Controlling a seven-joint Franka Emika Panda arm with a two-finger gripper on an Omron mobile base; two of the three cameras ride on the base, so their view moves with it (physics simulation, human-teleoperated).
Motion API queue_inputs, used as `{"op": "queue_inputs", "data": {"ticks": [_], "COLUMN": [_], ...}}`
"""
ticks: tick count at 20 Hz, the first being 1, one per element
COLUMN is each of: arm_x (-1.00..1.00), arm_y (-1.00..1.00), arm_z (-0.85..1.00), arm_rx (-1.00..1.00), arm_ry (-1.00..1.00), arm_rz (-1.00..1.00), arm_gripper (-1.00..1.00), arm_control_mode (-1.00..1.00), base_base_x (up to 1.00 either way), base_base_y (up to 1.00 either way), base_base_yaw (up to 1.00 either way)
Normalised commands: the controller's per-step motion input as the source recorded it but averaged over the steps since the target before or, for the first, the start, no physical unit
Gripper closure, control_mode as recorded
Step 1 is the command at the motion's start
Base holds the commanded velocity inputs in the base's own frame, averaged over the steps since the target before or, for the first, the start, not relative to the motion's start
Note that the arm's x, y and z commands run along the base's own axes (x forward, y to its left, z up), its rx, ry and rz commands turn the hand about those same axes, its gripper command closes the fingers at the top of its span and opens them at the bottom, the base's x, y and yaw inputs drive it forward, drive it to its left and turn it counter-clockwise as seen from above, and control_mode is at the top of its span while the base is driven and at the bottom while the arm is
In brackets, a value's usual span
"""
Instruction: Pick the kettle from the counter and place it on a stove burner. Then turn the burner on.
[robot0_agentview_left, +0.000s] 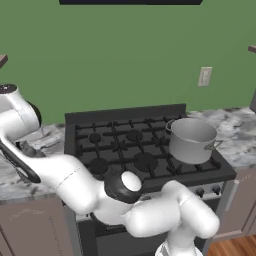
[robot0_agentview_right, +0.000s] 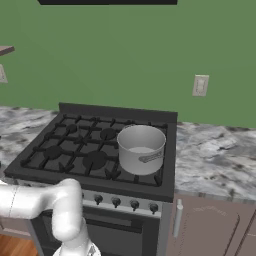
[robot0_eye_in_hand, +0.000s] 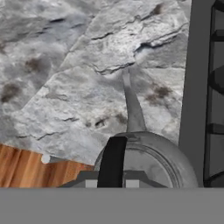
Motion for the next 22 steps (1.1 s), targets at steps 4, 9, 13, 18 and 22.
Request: {"op": "queue_inputs", "data": {"ticks": [4, 9, 13, 18, 22], "arm_x": [-0.53, -0.35, -0.13, -0.01, -0.04], "arm_y": [-1.0, -1.0, -1.0, -1.0, -1.0], "arm_z": [-0.02, 0.0, 0.09, 0.3, 0.09], "arm_rx": [0.03, 0.09, 0.21, 0.32, 0.2], "arm_ry": [-0.17, -0.2, -0.15, -0.09, -0.06], "arm_rz": [0.0, 0.01, 0.04, 0.12, 0.1], "arm_gripper": [1.0, 1.0, 1.0, 1.0, 1.0], "arm_control_mode": [-1.0, -1.0, -1.0, -1.0, -1.0], "base_base_x": [0.0, 0.0, 0.0, 0.0, 0.0], "base_base_y": [0.0, 0.0, 0.0, 0.0, 0.0], "base_base_yaw": [0.0, 0.0, 0.0, 0.0, 0.0]}}
